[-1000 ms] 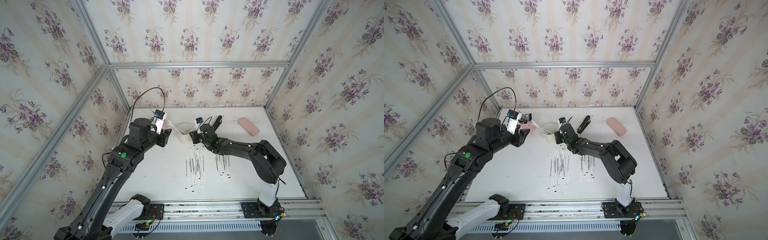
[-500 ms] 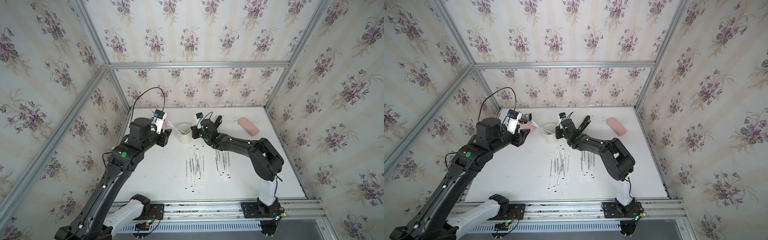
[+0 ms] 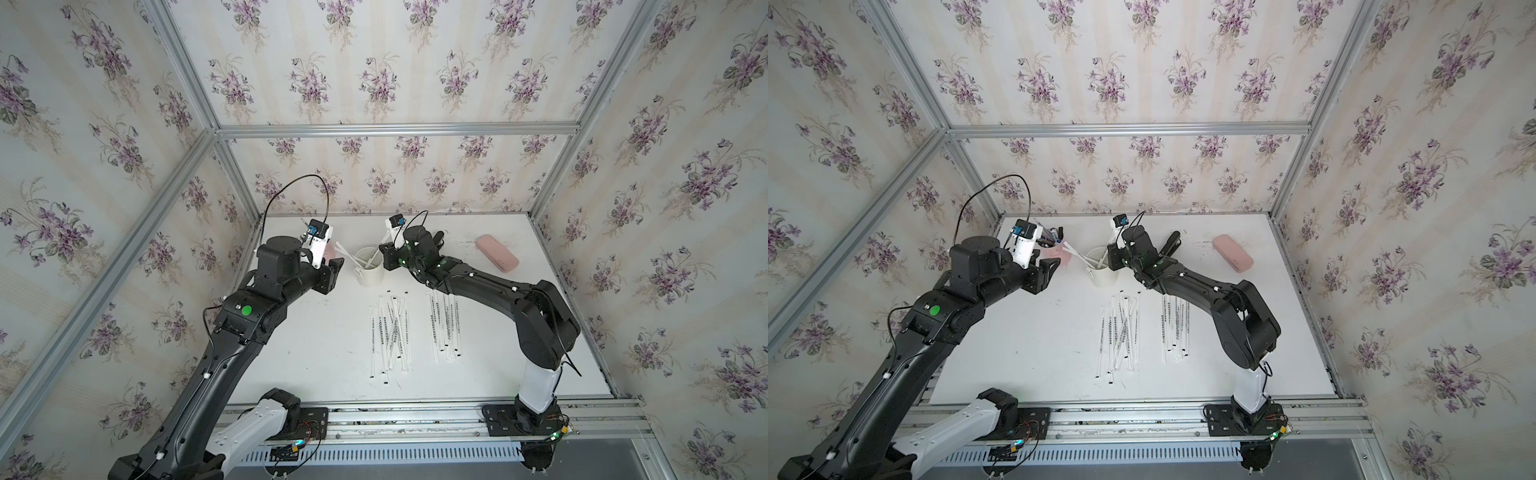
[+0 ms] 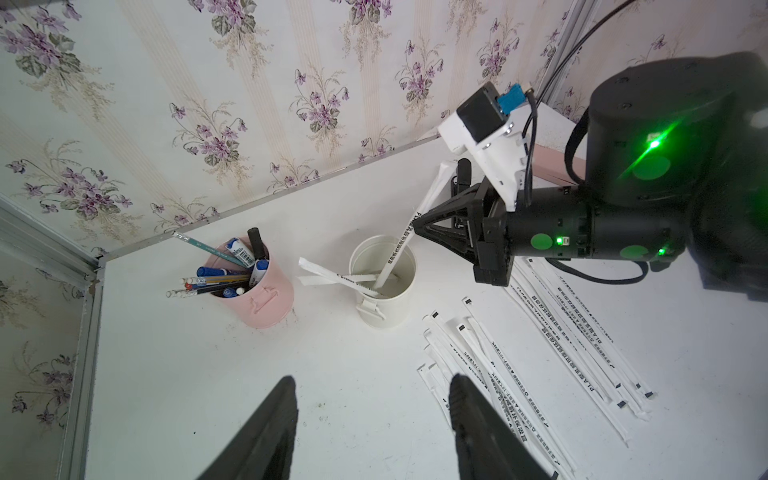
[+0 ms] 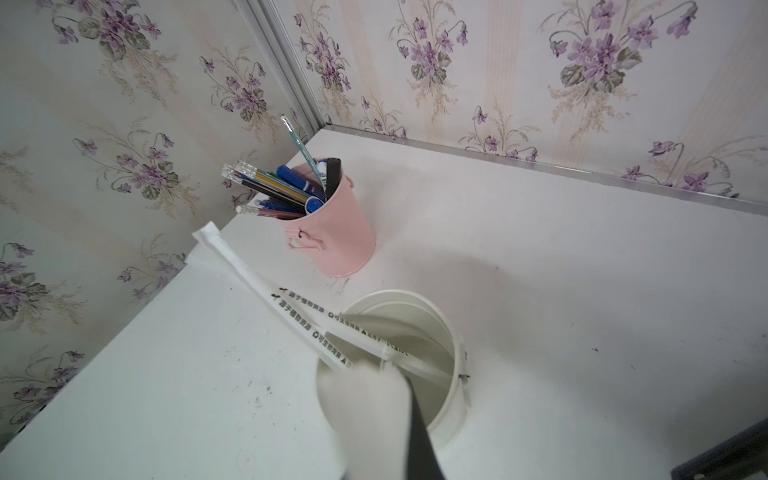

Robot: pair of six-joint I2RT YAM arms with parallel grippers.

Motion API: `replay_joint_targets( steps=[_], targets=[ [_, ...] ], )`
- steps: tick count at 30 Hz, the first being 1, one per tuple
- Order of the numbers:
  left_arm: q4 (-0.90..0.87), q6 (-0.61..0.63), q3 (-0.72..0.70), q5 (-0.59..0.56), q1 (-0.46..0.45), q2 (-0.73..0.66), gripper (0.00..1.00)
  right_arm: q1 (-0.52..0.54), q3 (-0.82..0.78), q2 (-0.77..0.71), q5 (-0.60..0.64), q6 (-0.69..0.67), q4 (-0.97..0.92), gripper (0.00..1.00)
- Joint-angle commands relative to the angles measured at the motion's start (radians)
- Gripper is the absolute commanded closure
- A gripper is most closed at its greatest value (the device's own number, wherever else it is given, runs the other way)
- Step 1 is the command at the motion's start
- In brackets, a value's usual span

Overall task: Take the straws out of the storage container
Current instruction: Pick up the straw from the container, then place the straw at the center of the board.

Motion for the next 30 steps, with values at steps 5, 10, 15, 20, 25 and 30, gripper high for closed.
replay_joint_targets(
  steps=[5,10,15,20,25,30],
  targets=[
    [0.019,0.001,-0.002,0.002,0.001,-0.01,0.41,0.0,0.109,-0.057,0.001,-0.028,-0.207,1.0],
    [0.02,-0.001,-0.002,0.005,0.001,-0.016,0.41,-0.01,0.178,-0.131,0.003,-0.034,-0.336,1.0],
    [0.019,0.002,-0.001,0.01,0.001,-0.018,0.41,-0.045,0.267,-0.217,-0.003,-0.033,-0.553,1.0],
    [0.028,0.003,-0.004,0.048,0.002,-0.004,0.41,-0.167,0.346,-0.264,-0.071,-0.012,-0.873,1.0],
    [0.01,0.0,0.015,0.13,0.002,0.029,0.41,-0.348,0.345,-0.277,-0.146,-0.022,-1.187,1.0],
    [0.003,-0.017,0.028,0.195,0.001,0.059,0.41,-0.367,0.266,-0.26,-0.132,-0.038,-1.322,1.0]
  ],
)
